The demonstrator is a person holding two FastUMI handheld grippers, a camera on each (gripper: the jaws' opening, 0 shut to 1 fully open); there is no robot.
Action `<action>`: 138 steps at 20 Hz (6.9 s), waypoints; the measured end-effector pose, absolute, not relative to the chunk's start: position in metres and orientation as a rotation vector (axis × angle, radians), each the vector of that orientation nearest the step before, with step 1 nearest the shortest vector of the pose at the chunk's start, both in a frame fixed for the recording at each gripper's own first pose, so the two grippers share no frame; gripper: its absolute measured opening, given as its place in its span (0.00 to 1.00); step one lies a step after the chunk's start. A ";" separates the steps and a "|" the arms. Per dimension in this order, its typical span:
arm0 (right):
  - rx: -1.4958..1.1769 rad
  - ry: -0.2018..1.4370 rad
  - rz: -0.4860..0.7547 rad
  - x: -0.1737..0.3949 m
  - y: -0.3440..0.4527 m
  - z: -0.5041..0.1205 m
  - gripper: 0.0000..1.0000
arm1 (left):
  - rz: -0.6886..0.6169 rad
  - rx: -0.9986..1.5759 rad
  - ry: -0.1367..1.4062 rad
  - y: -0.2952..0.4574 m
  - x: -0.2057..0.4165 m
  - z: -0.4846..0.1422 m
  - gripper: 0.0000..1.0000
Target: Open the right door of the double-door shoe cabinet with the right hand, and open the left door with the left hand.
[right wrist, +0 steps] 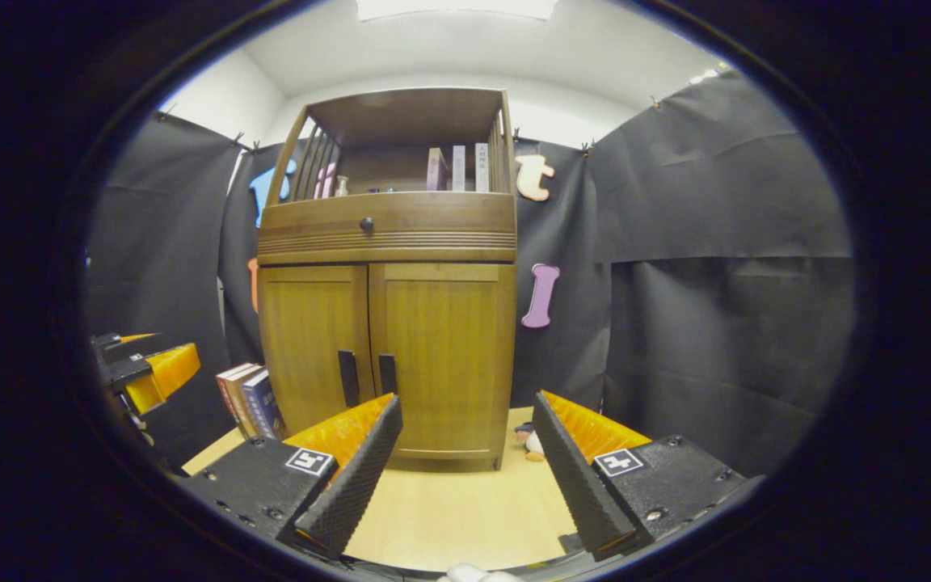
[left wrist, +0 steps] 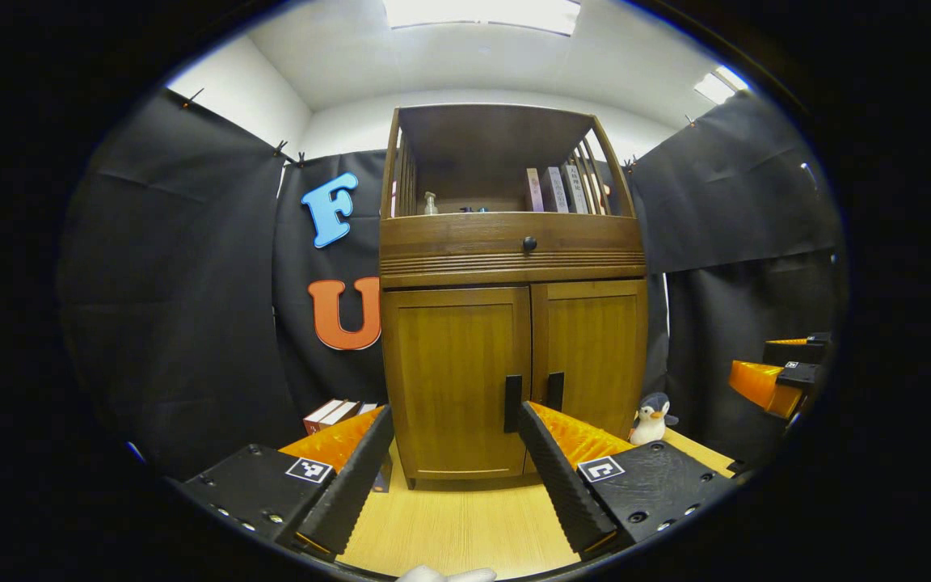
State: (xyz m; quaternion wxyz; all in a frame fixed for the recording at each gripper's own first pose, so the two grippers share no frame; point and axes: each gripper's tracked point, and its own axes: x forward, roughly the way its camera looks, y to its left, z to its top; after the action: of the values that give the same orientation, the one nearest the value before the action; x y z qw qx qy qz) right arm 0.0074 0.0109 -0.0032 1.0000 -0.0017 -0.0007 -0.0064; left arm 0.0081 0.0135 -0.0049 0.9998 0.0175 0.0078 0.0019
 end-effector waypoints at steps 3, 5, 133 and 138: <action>-0.012 0.002 -0.007 0.011 0.020 -0.006 1.00 | 0.001 0.033 0.025 0.020 0.007 -0.008 0.94; -0.018 0.010 -0.003 0.014 0.026 -0.010 1.00 | 0.001 0.032 0.029 0.025 0.004 -0.010 0.94; 0.035 0.350 0.282 0.151 -0.185 -0.130 0.27 | -0.183 0.036 0.084 -0.058 0.028 -0.031 0.96; 0.030 0.312 0.166 0.114 -0.200 -0.104 0.73 | -0.170 0.034 0.090 -0.044 0.024 -0.035 0.96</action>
State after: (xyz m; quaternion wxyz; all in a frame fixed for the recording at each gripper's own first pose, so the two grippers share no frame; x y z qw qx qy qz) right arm 0.1138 -0.1997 -0.1035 0.9844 0.0147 0.1551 0.0824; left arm 0.0243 -0.0439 -0.0351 0.9953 0.0172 0.0447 -0.0848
